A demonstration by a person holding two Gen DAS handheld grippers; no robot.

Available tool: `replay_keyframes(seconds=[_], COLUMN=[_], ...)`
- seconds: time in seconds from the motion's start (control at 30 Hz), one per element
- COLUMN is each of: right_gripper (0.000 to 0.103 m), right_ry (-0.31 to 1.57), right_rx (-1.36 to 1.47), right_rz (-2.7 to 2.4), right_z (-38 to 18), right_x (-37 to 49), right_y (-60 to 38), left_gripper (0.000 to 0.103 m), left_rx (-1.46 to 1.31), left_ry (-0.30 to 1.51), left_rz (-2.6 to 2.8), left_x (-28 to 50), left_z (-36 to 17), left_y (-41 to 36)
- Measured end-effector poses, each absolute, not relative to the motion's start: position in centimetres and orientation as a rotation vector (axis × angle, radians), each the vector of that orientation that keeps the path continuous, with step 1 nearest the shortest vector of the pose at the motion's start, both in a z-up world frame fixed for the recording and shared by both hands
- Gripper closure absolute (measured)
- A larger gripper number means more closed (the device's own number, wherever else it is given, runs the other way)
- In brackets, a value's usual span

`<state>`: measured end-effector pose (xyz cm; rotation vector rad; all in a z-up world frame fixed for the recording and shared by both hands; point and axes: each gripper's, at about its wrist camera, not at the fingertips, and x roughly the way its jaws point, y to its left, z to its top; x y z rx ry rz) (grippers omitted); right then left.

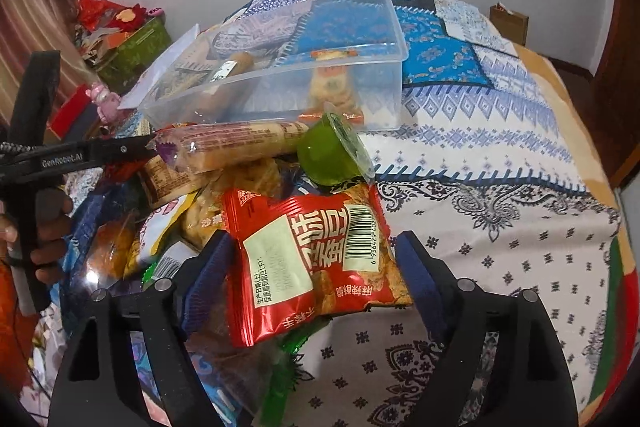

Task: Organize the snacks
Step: 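Grasp the red snack bag with the left gripper while the right grasps a red-white bag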

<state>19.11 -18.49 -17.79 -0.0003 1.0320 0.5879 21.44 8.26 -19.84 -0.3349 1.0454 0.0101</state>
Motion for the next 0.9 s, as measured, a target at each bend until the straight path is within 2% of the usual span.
replay_keyframes(seconds=[0.13,0.23,0.4,0.57,0.9], right_gripper=[0.023,0.028,0.036,0.044,0.045], right_ry=[1.036,1.02,1.007,0.992,0.931], right_rx=[0.037,0.023,0.011,0.004,-0.019], right_rz=[0.598,0.586,0.579,0.566,0.539], right_z=[-18.1,-18.0,-17.8,-17.2,-14.9], right_x=[19.3,18.9,18.8,18.7,17.9], right_y=[-18.8,-18.9,-18.9,-19.1,-20.0], left_gripper=[0.017,0.029,0.036,0.037,0.037], left_rx=[-0.408,-0.398,-0.387,-0.384,-0.331], left_ry=[1.054,1.033,1.012,0.985,0.862], left_rz=[0.013,0.023,0.03,0.041,0.069], left_x=[21.8,21.3,20.1,18.5,15.6], left_z=[-20.6,-20.6,-20.0,-18.8,-14.2], left_y=[9.2,9.2,9.3,9.4,9.2])
